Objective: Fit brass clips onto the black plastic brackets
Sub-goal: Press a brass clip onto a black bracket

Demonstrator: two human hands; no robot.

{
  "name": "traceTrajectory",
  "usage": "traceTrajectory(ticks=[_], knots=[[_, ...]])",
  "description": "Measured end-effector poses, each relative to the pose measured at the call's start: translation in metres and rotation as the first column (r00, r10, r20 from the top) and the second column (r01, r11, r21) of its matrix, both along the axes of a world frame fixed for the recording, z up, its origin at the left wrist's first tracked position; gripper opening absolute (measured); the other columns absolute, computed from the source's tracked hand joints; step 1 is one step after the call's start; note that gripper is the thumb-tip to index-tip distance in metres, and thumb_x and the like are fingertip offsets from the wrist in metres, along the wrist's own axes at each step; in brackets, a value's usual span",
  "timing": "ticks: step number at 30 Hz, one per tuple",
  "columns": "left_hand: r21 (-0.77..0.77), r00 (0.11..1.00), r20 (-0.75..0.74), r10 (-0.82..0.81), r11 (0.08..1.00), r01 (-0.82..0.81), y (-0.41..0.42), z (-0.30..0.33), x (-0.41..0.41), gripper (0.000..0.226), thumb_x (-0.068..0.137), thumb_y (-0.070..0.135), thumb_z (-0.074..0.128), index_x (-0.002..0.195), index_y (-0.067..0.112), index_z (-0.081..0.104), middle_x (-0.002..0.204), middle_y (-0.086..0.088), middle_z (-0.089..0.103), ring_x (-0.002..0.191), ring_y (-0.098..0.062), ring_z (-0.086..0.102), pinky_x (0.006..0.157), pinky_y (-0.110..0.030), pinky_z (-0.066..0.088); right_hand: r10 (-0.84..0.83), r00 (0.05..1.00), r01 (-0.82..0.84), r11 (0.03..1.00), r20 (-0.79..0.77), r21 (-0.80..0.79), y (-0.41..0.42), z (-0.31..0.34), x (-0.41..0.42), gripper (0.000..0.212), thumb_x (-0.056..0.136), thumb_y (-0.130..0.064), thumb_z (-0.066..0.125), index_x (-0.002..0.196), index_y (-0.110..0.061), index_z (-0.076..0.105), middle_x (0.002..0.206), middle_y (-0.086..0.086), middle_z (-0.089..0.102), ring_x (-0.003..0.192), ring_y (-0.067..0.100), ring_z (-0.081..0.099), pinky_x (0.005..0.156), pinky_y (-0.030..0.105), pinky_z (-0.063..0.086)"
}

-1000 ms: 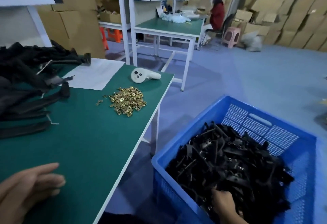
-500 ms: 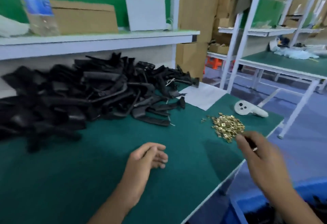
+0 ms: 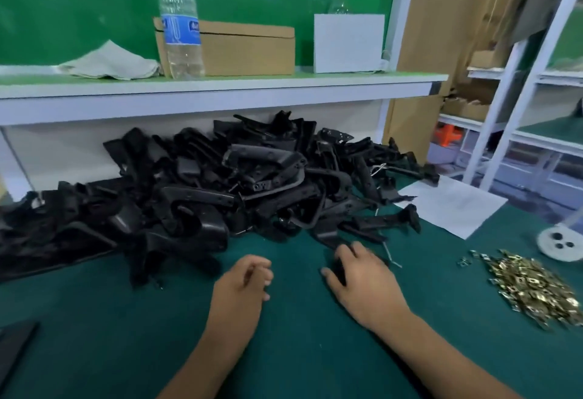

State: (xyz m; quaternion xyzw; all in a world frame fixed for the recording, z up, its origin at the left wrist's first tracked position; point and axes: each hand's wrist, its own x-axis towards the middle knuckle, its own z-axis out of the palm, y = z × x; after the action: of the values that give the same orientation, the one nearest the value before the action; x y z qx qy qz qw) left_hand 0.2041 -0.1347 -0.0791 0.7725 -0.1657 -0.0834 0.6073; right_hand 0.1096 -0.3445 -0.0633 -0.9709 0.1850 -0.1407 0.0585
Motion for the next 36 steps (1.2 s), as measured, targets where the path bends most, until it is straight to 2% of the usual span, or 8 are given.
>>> traceTrajectory(ticks=[3,6,11,18,22,27,32,36], knots=[[0.303,0.967,0.245,-0.064,0.953,-0.013,-0.030,0.002,0.003,0.016,0.106,0.036,0.051,0.116,0.041,0.062,0.108,0.024,0.061,0.098,0.005,0.059,0.076,-0.015,0.047,0.055,0.986,-0.057,0.998,0.155,0.012,0.012,-0.014,0.002,0.025,0.095,-0.056,0.044,0.102,-0.033,0.051,0.097,-0.013,0.053,0.092,0.014,0.058,0.065,0.030,0.047],[0.440,0.914,0.379,-0.147,0.897,-0.038,-0.048,0.003,0.006,0.031,0.106,0.042,0.048,0.136,0.036,0.053,0.121,0.024,0.047,0.114,0.001,0.051,0.093,-0.022,0.050,-0.066,0.919,0.088,0.995,0.390,-0.038,-0.004,-0.009,0.010,0.016,0.096,-0.040,0.055,0.101,-0.025,0.058,0.096,-0.009,0.050,0.091,0.016,0.050,0.066,0.029,0.045],[0.493,0.895,0.399,-0.199,0.870,-0.026,-0.041,0.000,0.006,0.035,0.104,0.045,0.042,0.137,0.039,0.053,0.126,0.028,0.038,0.117,0.000,0.047,0.099,-0.028,0.048,-0.282,0.953,0.289,0.955,0.115,-0.058,-0.021,-0.014,0.021,0.041,0.099,-0.053,0.047,0.119,-0.021,0.063,0.113,-0.001,0.057,0.108,0.024,0.050,0.095,0.040,0.042],[0.568,0.897,0.400,-0.189,0.819,-0.080,-0.051,0.000,0.011,0.069,0.095,0.071,0.028,0.152,0.033,0.038,0.133,0.021,0.043,0.123,-0.004,0.037,0.104,-0.024,0.039,-0.044,0.988,-0.001,0.957,0.149,0.291,-0.005,-0.010,0.019,0.035,0.090,-0.065,0.047,0.099,-0.035,0.063,0.093,-0.015,0.057,0.085,0.007,0.058,0.073,0.027,0.046],[0.651,0.915,0.360,-0.182,0.752,-0.107,-0.058,-0.005,0.015,0.118,0.072,0.100,0.009,0.164,0.026,-0.003,0.159,0.003,0.036,0.146,-0.021,0.032,0.120,-0.040,0.031,0.154,0.964,-0.260,0.712,0.217,0.652,0.001,-0.003,0.013,0.022,0.099,-0.025,0.051,0.088,-0.028,0.069,0.085,-0.008,0.071,0.077,0.013,0.065,0.074,0.040,0.053],[0.681,0.948,0.293,-0.125,0.723,-0.115,-0.062,0.000,0.024,0.120,0.058,0.101,0.041,0.156,0.033,0.030,0.151,0.005,0.042,0.138,-0.023,0.039,0.111,-0.043,0.034,0.156,0.947,-0.307,0.697,0.281,0.648,-0.001,-0.003,0.001,0.017,0.101,-0.019,0.057,0.098,-0.030,0.069,0.082,-0.010,0.072,0.067,0.010,0.063,0.065,0.030,0.054],[0.688,0.944,0.264,-0.197,0.724,-0.041,-0.057,-0.001,0.030,0.062,0.073,0.075,0.063,0.132,0.057,0.053,0.148,0.013,0.036,0.135,-0.018,0.034,0.112,-0.039,0.030,-0.287,0.846,0.127,0.927,0.449,0.354,-0.061,-0.002,-0.052,0.010,0.094,-0.024,0.063,0.095,-0.034,0.067,0.085,-0.017,0.066,0.084,0.008,0.058,0.071,0.033,0.050],[0.738,0.946,0.238,-0.220,0.674,-0.029,-0.063,0.008,0.026,0.052,0.080,0.061,0.067,0.130,0.056,0.054,0.148,0.011,0.038,0.134,-0.020,0.035,0.111,-0.041,0.035,-0.510,0.807,0.519,0.853,0.298,0.052,-0.117,-0.008,-0.102,0.013,0.092,-0.024,0.069,0.099,-0.014,0.072,0.100,0.009,0.065,0.102,0.033,0.053,0.088,0.045,0.048]])
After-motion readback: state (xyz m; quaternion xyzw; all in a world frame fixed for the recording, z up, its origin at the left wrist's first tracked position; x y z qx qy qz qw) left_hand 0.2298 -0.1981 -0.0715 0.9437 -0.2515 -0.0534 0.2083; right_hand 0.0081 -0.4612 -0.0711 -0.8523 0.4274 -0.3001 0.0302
